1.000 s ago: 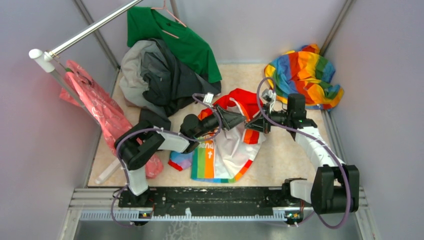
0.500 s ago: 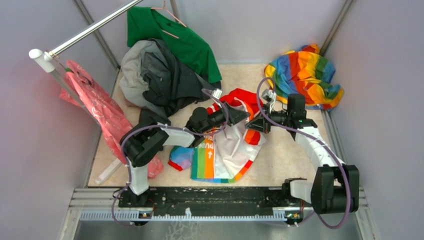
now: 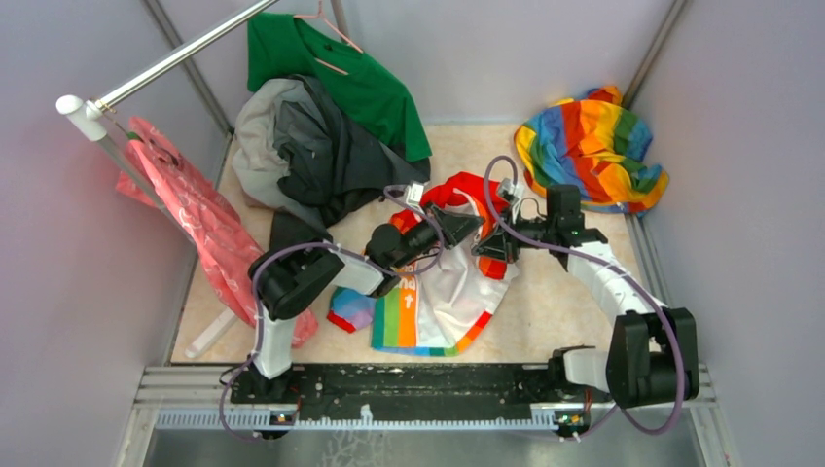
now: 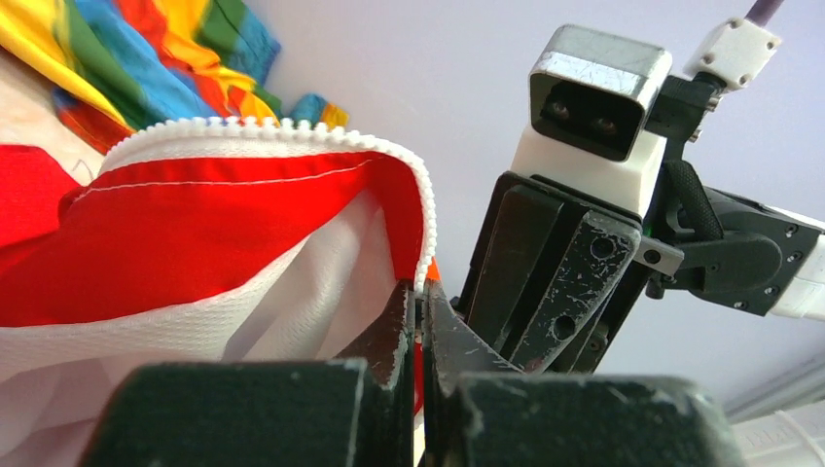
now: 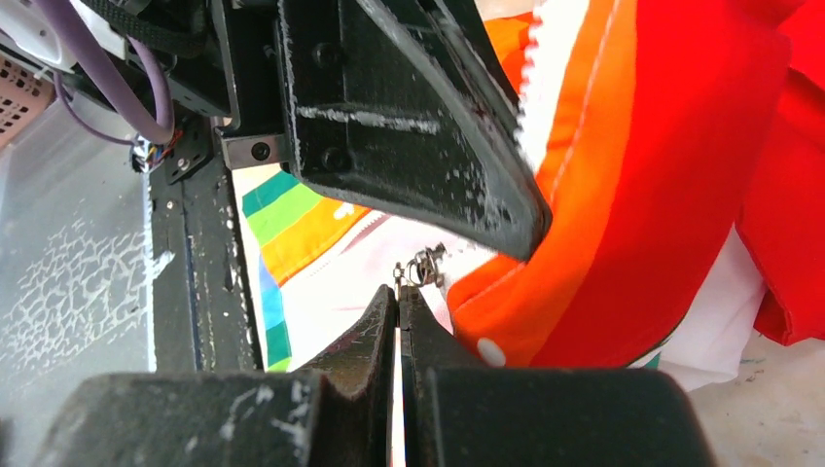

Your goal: Zip up the jacket

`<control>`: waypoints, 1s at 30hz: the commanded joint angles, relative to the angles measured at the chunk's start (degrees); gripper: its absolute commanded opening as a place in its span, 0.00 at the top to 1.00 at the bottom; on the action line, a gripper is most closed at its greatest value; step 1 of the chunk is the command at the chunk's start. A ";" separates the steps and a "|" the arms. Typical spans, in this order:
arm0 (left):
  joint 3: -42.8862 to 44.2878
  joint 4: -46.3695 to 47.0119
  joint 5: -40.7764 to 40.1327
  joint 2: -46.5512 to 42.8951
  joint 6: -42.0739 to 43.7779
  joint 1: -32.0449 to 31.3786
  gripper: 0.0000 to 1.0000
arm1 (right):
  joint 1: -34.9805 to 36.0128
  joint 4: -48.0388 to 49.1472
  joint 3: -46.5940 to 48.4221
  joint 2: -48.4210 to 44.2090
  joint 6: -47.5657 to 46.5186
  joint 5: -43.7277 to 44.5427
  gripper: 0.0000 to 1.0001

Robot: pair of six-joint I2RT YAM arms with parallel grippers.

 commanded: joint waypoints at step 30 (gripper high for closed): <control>-2.14 20.02 -3.19 -0.92 18.42 -0.92 1.00 | 2.03 -7.11 4.73 0.97 -7.52 -2.32 1.00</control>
